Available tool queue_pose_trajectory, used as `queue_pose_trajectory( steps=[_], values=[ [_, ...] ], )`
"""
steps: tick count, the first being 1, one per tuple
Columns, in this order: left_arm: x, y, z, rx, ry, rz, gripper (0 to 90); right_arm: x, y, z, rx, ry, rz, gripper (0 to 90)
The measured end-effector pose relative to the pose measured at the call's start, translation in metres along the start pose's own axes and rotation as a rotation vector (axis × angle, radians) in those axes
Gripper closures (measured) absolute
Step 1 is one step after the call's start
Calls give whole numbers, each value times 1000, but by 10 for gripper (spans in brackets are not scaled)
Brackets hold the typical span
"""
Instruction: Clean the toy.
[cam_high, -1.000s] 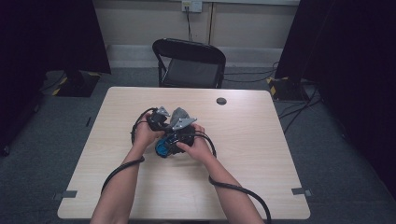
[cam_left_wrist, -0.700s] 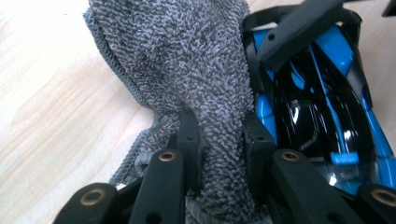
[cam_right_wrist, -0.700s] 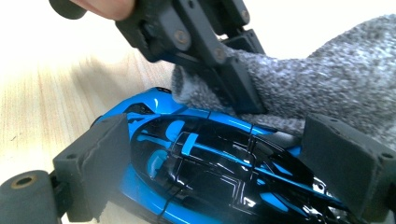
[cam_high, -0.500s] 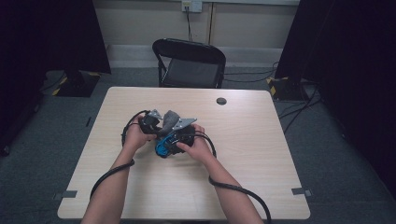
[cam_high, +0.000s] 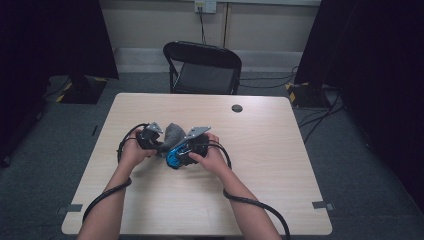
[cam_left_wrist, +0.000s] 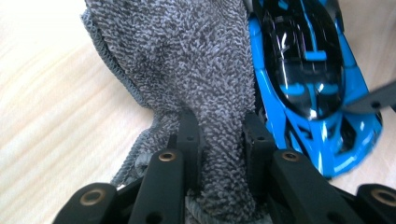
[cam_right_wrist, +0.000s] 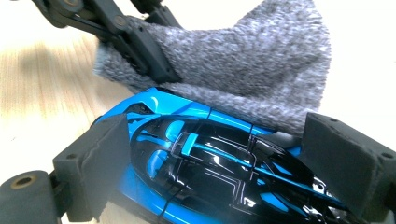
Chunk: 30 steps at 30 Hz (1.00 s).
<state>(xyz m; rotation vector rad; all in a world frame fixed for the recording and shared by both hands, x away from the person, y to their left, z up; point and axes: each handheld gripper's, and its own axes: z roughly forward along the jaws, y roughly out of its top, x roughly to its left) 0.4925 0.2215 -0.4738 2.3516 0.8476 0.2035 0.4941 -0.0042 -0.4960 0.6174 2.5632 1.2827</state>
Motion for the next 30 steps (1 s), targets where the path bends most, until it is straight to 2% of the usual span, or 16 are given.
queue_pose_trajectory(
  steps=[7,9,12,30],
  values=[
    [-5,-14,-7,-31,-3,-24,733,0,0,0,1,0,-1,82],
    [-7,-19,-10,-44,-6,-52,731,1,0,0,1,-3,0,82],
    [-9,-26,-14,-58,-6,-62,731,2,0,0,2,-5,1,82],
    [-36,-59,-36,-78,-39,-72,728,3,4,1,24,-16,6,81]
  ],
)
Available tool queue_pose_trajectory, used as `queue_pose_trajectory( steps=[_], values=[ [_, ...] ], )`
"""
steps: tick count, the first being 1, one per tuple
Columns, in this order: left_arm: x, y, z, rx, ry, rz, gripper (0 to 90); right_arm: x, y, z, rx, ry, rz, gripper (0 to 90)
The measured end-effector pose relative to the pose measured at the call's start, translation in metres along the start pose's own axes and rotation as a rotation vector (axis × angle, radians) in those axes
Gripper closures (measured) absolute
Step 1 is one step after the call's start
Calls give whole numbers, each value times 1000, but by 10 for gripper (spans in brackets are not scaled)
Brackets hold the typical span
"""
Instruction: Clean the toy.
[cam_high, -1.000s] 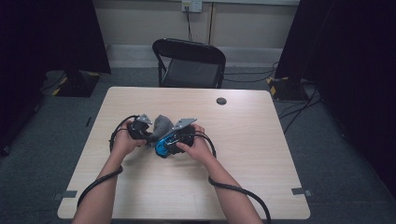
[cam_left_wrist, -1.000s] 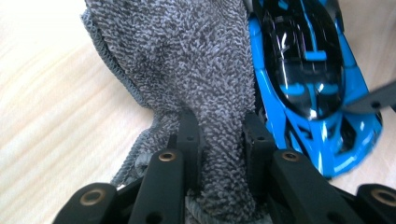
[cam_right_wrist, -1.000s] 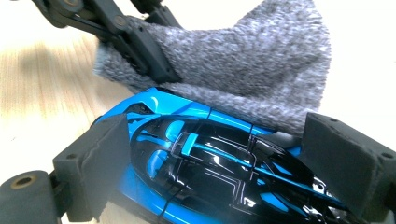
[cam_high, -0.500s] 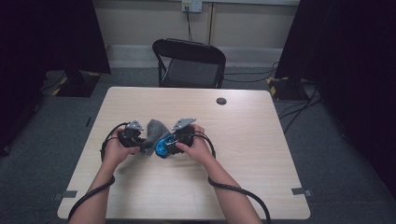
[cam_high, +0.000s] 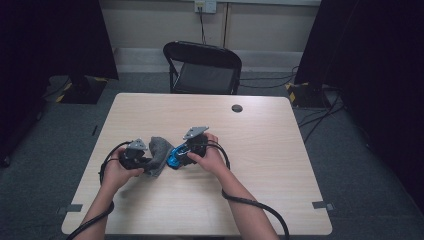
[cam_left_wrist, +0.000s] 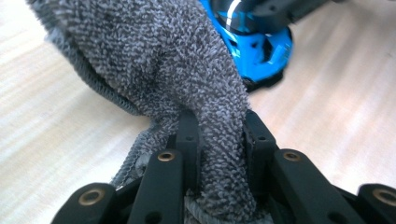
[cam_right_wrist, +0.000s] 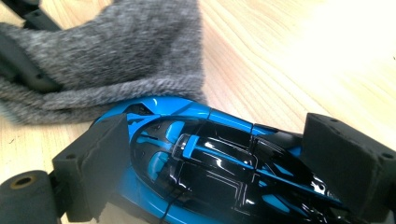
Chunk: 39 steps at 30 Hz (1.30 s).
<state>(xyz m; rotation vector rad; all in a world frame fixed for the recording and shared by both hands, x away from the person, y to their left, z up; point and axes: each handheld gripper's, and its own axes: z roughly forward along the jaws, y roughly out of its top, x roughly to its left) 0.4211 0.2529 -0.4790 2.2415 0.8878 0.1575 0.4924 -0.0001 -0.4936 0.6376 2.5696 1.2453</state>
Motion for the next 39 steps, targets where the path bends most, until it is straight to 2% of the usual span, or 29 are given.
queue_pose_trajectory(
  steps=[3,7,12,14,17,19,22,24,28,30,35,39],
  values=[
    [-7,-5,-3,-6,-12,-12,728,0,0,0,3,-1,1,82],
    [-15,-7,-7,9,-24,11,729,0,0,0,3,-1,0,81],
    [-18,-10,-15,-3,-37,-12,728,1,0,0,-3,-6,5,81],
    [-21,-9,-22,-9,-25,-7,729,1,-2,0,-14,-6,3,81],
    [-25,-7,-33,-45,-12,-2,729,1,-2,0,-20,-10,4,81],
    [-26,-6,-39,-73,-3,0,729,2,-1,0,-9,-16,5,82],
    [-29,-2,-43,-82,7,15,730,3,2,-2,16,-27,0,89],
    [-31,0,-45,-92,4,24,730,3,4,-5,20,-25,-13,144],
    [-37,8,-46,-111,2,53,730,-4,4,-18,8,-8,13,146],
    [-42,14,-43,-120,-8,69,729,-8,4,-30,-2,-29,12,145],
    [-55,31,-26,-123,-47,105,729,-20,1,-61,-17,-32,44,145],
    [-69,47,-11,-123,-83,140,729,-28,-4,-88,-28,-44,39,146]
  ],
)
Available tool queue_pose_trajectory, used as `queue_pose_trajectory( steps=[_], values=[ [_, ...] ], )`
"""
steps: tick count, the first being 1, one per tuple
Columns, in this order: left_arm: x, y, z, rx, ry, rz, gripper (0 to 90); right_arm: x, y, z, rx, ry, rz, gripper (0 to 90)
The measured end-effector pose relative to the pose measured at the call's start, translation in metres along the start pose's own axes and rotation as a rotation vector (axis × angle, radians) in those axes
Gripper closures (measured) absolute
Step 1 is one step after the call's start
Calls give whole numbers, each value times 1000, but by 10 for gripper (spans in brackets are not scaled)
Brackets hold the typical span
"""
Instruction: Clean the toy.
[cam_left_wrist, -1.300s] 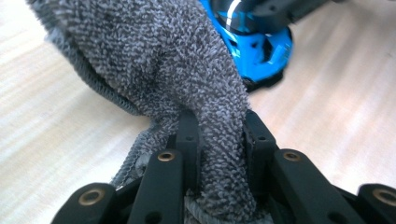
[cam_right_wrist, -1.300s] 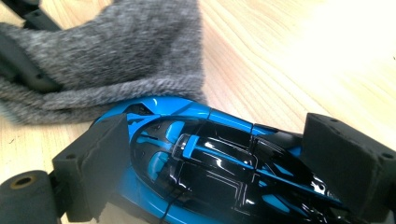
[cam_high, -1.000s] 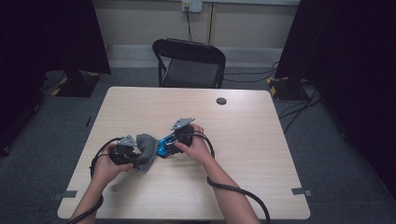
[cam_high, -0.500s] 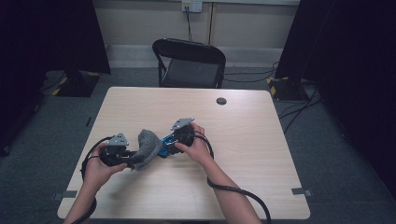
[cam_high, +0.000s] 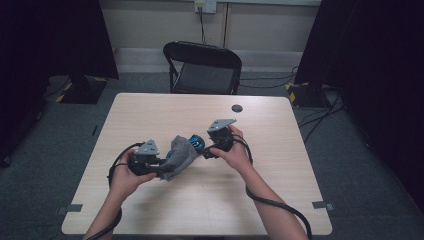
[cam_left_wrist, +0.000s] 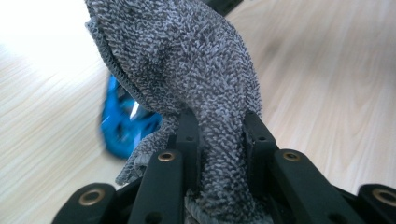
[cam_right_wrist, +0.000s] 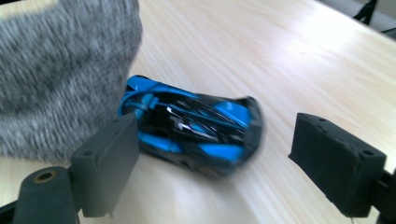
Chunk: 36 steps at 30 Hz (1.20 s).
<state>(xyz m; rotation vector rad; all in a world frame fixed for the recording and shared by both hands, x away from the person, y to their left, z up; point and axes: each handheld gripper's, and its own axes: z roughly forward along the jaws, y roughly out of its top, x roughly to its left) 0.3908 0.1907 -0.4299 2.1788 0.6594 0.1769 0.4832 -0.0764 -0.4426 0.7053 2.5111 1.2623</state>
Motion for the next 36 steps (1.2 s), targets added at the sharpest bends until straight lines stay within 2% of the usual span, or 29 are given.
queue_pose_trajectory(
  steps=[4,8,16,23,28,32,36],
  values=[
    [-12,16,21,1,-35,36,728,-13,-9,-27,-3,-25,10,146],
    [-23,28,50,17,-78,63,728,-25,-23,-51,-14,-46,34,147],
    [-40,44,110,71,-144,115,727,-40,-54,-86,-21,-72,75,148],
    [-43,57,136,55,-144,104,726,-48,-75,-108,-55,-92,113,154],
    [-44,60,148,69,-142,110,716,-48,-87,-116,-33,-110,104,154],
    [-47,60,158,69,-158,138,710,-46,-96,-121,-34,-118,118,156],
    [-50,62,162,66,-171,146,706,-43,-104,-122,-46,-120,141,157]
  ],
)
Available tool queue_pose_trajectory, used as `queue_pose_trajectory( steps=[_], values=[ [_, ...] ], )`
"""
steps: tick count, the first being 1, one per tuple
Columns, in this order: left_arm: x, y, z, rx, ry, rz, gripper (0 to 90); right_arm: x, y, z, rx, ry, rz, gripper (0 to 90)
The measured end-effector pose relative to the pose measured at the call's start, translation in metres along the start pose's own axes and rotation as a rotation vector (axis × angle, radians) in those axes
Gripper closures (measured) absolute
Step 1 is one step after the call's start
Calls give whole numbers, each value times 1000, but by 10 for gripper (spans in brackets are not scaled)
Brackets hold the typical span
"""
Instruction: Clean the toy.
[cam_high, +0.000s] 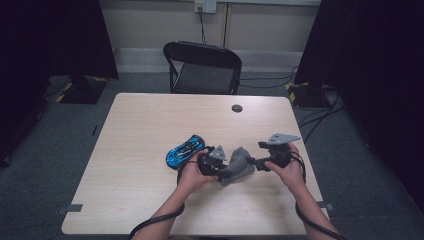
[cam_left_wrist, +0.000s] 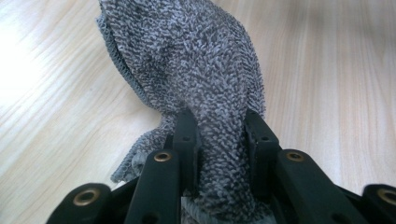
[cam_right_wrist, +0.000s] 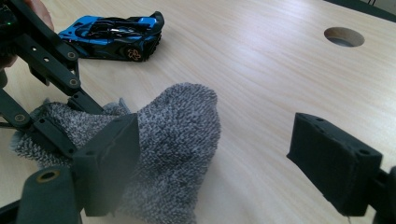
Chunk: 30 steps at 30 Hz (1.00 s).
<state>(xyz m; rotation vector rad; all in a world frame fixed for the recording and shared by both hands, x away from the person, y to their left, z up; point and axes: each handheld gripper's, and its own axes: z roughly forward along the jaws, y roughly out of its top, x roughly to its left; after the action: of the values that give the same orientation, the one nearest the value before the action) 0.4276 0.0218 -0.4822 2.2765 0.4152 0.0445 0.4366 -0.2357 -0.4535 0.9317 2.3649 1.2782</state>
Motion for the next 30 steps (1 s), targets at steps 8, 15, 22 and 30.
queue_pose_trajectory(
  steps=[8,15,22,30],
  values=[
    [-4,3,-5,10,15,10,427,7,-9,-4,9,-5,10,161],
    [-2,-2,-26,-19,35,-12,360,15,-14,-15,26,-2,6,177],
    [10,-11,-58,-65,109,-73,308,31,-5,-15,10,27,-39,194],
    [22,-26,-79,-69,161,-112,280,45,10,6,38,100,-119,219]
  ],
)
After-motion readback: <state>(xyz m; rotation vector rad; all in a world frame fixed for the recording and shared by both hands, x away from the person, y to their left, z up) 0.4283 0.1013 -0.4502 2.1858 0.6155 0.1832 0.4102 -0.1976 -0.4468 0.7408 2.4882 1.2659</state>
